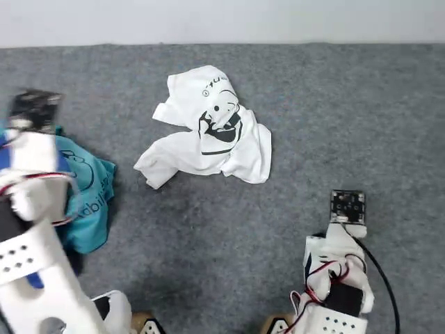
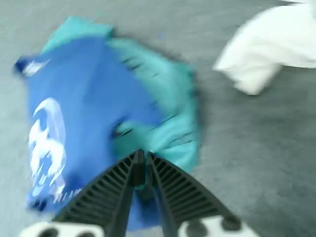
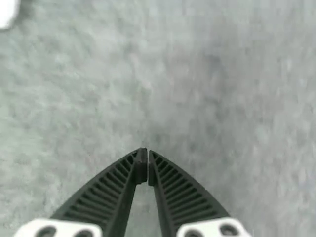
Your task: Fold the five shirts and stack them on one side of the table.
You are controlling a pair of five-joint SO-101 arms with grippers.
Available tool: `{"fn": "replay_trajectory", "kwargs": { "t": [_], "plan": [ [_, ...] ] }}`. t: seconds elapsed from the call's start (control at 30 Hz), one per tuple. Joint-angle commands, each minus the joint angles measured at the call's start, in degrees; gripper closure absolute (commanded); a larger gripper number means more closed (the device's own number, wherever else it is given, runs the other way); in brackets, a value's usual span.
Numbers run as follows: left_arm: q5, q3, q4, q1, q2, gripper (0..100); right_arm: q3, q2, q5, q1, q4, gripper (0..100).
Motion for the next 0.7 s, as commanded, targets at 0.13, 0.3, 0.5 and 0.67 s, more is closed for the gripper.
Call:
{"fn": "replay_trajectory", "kwargs": {
  "t": [0.13, 0.3, 0.5, 0.67],
  "plan": [
    [0.3, -0.2, 0.7, -16.7, -1.2, 98, -15.1, 0.1, 0.4, -12.4, 4.4, 99.0],
    [0.3, 0.0, 0.7, -19.2, -1.2, 98, -18.1, 1.8, 0.7, -17.6, 5.8, 99.1],
    [0.3, 0.0, 0.6, -24.0, -1.2, 98, -27.9, 20.6, 0.8, -18.1, 2.4, 99.0],
    [0.3, 0.0, 0.6, -28.0, -1.2, 98, -43.2, 45.0, 0.8, -23.3, 0.7, 98.7]
  ]
}}
